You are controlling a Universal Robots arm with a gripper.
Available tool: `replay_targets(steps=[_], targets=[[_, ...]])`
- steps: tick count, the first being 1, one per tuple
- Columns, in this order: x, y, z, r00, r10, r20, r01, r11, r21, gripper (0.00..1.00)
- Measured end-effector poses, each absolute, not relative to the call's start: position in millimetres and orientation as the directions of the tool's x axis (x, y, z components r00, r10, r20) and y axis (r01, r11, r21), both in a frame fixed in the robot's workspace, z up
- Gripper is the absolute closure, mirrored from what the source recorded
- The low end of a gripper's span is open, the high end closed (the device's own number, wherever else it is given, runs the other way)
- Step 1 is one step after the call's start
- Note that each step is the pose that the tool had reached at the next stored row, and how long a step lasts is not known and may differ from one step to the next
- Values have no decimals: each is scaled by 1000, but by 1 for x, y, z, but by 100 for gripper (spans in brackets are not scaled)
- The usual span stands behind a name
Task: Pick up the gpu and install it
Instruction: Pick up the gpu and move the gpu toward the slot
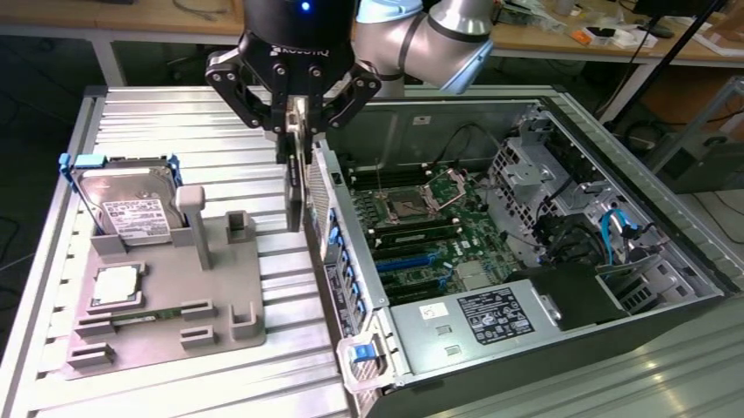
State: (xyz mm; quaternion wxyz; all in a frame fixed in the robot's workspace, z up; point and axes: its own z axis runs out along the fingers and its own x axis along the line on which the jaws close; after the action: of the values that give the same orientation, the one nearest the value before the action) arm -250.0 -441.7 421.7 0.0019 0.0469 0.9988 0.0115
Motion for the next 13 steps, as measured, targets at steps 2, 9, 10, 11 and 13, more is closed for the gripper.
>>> replay_targets(steps=[2,9,10,11,13], targets=[[-248,-442,422,-996,94,-3,94,995,23,73],[-242,-442,422,-996,94,-3,94,995,23,73],[-242,-442,422,-996,94,-3,94,995,23,73],[-241,-442,422,-996,94,-3,94,995,23,73],[-240,-442,422,-996,94,-3,94,995,23,73]])
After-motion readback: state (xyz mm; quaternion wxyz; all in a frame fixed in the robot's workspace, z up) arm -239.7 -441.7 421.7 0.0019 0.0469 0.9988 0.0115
